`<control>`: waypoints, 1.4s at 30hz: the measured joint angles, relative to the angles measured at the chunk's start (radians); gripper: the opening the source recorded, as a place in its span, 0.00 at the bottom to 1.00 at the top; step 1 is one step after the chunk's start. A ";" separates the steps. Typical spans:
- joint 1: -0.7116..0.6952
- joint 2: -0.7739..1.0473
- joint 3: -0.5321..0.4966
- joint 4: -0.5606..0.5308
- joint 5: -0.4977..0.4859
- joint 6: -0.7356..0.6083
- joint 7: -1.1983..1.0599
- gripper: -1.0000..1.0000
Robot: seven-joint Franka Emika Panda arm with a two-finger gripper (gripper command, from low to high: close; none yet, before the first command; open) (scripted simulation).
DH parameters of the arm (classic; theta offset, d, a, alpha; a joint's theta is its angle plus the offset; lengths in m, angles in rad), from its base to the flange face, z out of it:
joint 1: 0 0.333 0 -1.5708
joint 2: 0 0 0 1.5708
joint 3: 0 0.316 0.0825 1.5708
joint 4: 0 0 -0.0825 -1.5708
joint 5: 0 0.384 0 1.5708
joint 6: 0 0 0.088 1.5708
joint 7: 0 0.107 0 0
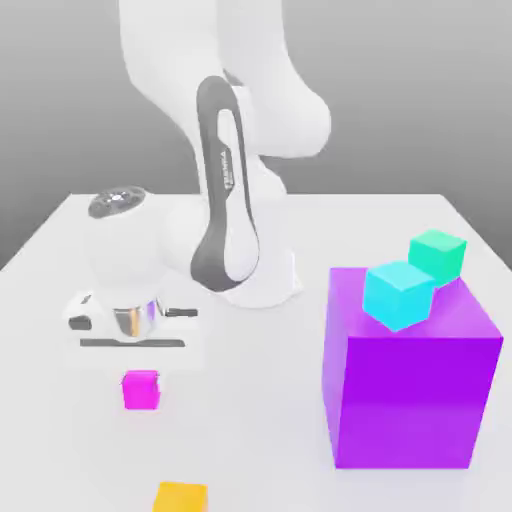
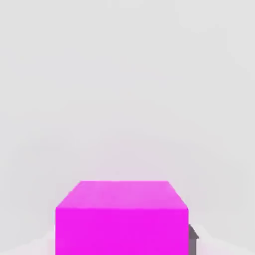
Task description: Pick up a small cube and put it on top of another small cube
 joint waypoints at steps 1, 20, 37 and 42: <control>0.007 -0.010 -0.008 -0.002 -0.001 -0.008 0.001 0.00; 0.320 -0.512 0.083 0.184 -0.237 -0.691 0.488 0.00; 0.492 -0.632 0.314 0.287 -0.168 -0.908 0.697 1.00; 0.495 -0.660 0.306 0.325 -0.175 -0.973 0.700 1.00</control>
